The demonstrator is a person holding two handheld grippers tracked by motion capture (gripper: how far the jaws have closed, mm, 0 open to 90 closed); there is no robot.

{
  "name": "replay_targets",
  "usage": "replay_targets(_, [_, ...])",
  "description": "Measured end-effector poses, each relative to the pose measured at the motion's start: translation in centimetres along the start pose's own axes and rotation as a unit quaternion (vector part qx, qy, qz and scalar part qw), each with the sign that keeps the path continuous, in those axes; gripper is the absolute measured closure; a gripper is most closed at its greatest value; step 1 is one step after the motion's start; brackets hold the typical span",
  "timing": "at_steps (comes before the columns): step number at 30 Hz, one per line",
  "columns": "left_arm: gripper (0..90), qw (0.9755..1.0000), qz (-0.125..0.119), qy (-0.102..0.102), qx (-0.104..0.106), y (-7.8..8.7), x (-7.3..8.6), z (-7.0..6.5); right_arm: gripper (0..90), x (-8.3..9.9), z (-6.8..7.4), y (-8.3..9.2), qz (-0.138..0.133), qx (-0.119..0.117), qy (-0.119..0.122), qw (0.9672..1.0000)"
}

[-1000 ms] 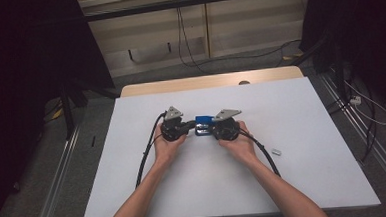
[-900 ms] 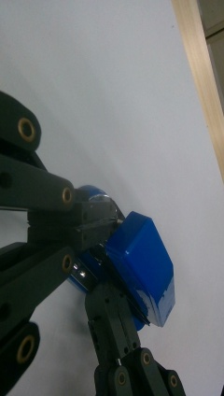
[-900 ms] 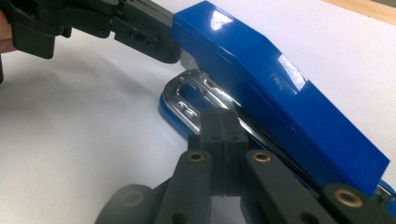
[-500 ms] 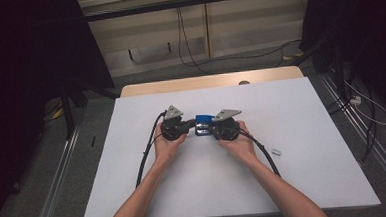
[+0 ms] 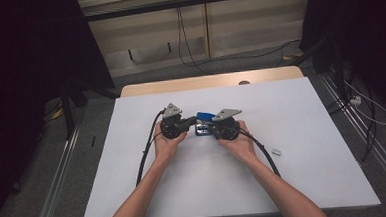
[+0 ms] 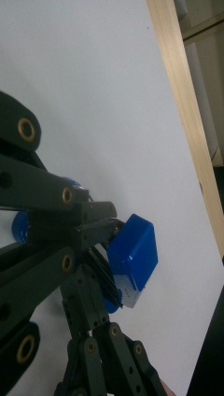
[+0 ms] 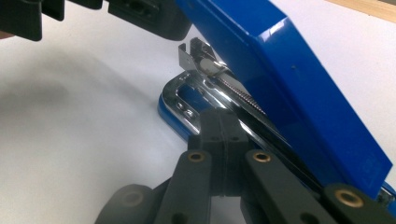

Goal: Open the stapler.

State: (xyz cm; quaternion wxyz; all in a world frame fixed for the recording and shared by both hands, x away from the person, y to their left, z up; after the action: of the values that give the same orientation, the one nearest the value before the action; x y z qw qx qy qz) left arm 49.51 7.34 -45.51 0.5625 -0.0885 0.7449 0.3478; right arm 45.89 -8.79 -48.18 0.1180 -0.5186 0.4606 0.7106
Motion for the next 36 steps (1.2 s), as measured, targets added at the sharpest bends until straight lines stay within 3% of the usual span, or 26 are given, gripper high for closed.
replay_targets(29, [90.0, 0.9997, -0.022, 0.007, 0.005, 0.0, -1.3, -0.6, 90.0, -0.2, 0.0, -0.1, 0.0, 0.006, 0.011, 0.9999])
replay_targets(36, [90.0, 0.9997, -0.022, 0.011, 0.006, 0.0, -1.2, -0.5, 90.0, -1.0, 0.5, 0.2, -0.032, 0.013, 0.012, 0.9993])
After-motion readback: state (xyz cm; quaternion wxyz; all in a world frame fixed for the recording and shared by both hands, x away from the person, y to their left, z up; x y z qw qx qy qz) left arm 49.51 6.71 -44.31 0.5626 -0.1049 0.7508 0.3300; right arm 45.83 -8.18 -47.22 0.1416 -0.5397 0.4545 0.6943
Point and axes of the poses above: each handheld gripper's, and its own axes: y roughly backward along the jaws, x roughly out of its underside, z roughly to its left, the point moved 4 cm from there along -y, roughly forward along the jaws, and after that the axes turned 4 degrees about -z, right-handed, at the moved point
